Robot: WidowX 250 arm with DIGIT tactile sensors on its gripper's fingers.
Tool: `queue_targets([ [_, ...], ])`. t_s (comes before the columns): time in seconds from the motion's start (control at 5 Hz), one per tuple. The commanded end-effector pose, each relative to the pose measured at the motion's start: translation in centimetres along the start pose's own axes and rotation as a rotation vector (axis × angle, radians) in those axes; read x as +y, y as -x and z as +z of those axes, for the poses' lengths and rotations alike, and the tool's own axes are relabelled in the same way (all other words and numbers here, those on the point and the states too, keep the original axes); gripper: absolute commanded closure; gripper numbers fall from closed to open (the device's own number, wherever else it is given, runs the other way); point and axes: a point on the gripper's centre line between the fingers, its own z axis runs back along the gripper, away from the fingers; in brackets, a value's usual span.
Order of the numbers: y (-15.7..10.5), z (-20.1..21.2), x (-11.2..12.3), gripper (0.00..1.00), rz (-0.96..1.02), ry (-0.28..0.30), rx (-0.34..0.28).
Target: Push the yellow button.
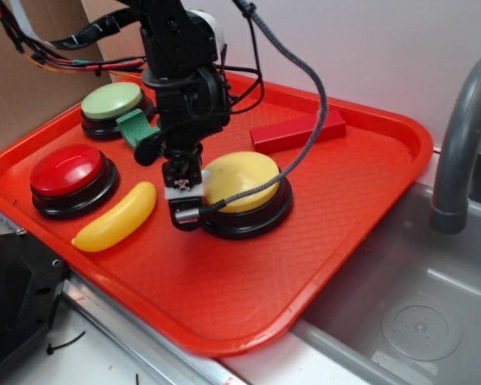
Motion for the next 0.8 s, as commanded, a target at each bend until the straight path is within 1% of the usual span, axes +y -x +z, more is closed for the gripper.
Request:
queue_targets([
  [0.0,-1.5,5.2,-0.7,0.00,-0.013,-0.016,-0.088],
  [0.2,-2.5,6.0,-1.1,0.00,-0.061,-0.022,-0.103],
  [0.4,-3.4,6.4,-1.6,0.00,-0.095,-0.039,-0.101],
  [0.6,-2.8,7.6,-1.5,0.00,-0.065,-0.051,-0.111],
])
